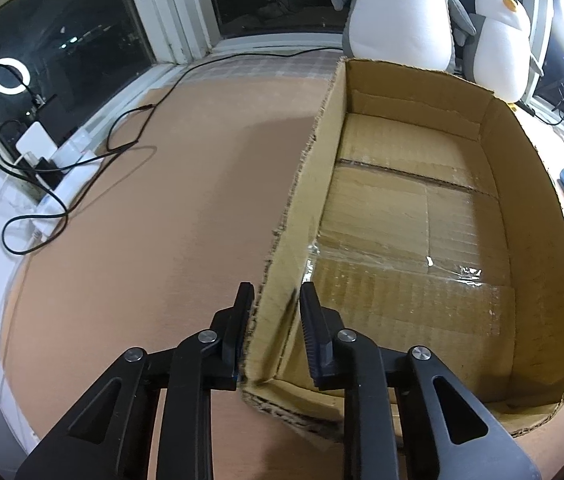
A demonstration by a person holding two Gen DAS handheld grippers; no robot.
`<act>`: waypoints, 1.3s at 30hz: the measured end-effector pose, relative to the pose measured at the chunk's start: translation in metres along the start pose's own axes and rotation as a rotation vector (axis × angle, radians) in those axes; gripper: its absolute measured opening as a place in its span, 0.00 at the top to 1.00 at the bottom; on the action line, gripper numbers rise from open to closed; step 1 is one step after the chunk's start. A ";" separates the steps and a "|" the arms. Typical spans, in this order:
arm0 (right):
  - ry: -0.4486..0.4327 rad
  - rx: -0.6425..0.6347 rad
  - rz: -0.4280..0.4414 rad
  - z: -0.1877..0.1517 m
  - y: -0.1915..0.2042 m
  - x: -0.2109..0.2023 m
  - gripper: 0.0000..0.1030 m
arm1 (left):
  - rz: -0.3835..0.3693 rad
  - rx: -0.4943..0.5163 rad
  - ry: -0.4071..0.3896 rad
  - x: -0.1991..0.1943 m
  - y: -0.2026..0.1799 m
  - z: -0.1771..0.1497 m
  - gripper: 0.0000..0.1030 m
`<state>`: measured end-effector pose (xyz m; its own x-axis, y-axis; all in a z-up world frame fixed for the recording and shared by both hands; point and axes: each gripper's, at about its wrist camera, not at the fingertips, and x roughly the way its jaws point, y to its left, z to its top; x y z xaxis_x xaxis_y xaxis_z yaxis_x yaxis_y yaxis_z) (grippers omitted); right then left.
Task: Organize rigid objects
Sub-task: 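Move the left tool onto the box wall while the right tool approaches the lotion bottle, then close the right gripper around the white lotion bottle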
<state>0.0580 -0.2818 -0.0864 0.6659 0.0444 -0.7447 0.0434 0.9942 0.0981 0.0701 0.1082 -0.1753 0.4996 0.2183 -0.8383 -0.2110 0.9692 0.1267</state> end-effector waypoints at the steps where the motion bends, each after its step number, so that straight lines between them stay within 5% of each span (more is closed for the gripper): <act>1: 0.002 -0.006 0.005 0.004 0.002 0.004 0.21 | 0.007 0.003 -0.003 0.000 -0.001 0.000 0.79; 9: 0.035 -0.096 0.039 0.038 0.027 0.049 0.28 | 0.011 0.003 0.001 0.003 0.000 0.000 0.79; 20: 0.199 -0.183 0.039 0.056 0.041 0.128 0.41 | 0.014 0.000 0.005 0.004 0.000 0.000 0.79; 29: 0.267 -0.242 0.020 0.052 0.049 0.155 0.41 | 0.011 -0.004 0.009 0.005 0.002 -0.001 0.79; 39: 0.302 -0.288 -0.013 0.048 0.056 0.167 0.56 | 0.013 -0.006 0.006 0.005 0.001 -0.001 0.79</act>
<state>0.2073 -0.2238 -0.1740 0.4163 0.0159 -0.9091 -0.1880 0.9797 -0.0690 0.0720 0.1103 -0.1797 0.4914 0.2303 -0.8399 -0.2226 0.9656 0.1346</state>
